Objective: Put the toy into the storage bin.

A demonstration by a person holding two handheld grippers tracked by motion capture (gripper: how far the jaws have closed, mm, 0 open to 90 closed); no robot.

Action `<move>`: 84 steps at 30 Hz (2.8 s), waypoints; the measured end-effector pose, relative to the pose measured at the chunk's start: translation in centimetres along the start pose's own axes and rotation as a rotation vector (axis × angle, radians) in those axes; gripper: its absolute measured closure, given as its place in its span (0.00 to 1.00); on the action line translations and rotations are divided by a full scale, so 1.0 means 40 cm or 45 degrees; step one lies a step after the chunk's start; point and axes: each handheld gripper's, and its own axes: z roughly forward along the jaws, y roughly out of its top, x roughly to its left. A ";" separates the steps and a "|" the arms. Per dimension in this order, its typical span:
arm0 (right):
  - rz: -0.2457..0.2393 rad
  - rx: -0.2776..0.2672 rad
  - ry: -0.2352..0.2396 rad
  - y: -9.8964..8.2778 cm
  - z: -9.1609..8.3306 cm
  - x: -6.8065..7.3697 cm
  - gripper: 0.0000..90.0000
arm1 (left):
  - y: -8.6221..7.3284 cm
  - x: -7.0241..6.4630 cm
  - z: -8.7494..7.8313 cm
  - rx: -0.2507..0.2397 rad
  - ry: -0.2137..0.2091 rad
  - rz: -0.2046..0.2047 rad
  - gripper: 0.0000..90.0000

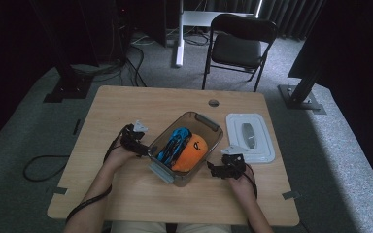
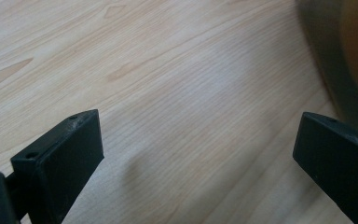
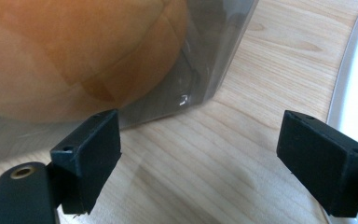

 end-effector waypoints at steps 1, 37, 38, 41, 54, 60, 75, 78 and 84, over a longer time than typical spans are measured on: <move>0.000 0.000 0.000 0.000 0.000 0.000 0.15 | 0.000 0.000 0.000 0.000 0.000 0.000 0.03; -0.004 -0.002 -0.018 0.033 0.024 -0.006 0.16 | -0.024 -0.087 -0.048 -0.007 -0.066 0.106 0.03; -0.005 -0.003 -0.011 0.036 0.026 -0.003 0.16 | -0.026 -0.092 -0.050 0.000 -0.053 0.112 0.03; -0.019 -0.010 -0.017 0.042 0.028 0.002 0.16 | -0.030 -0.101 -0.060 0.007 -0.018 0.126 0.03; -0.030 -0.028 0.028 0.053 0.036 -0.002 0.18 | -0.043 -0.137 -0.076 0.030 0.000 0.133 0.03; -0.053 -0.033 0.060 0.056 0.042 -0.013 0.19 | -0.048 -0.165 -0.085 0.043 0.011 0.164 0.03; -0.108 0.002 0.086 0.080 0.078 -0.019 0.20 | -0.060 -0.196 -0.097 0.055 -0.005 0.175 0.03; -0.102 0.004 0.096 0.080 0.080 -0.028 0.20 | -0.059 -0.205 -0.097 0.057 -0.018 0.187 0.03; -0.070 -0.011 0.127 0.074 0.079 -0.048 0.20 | -0.054 -0.220 -0.095 0.056 -0.050 0.190 0.03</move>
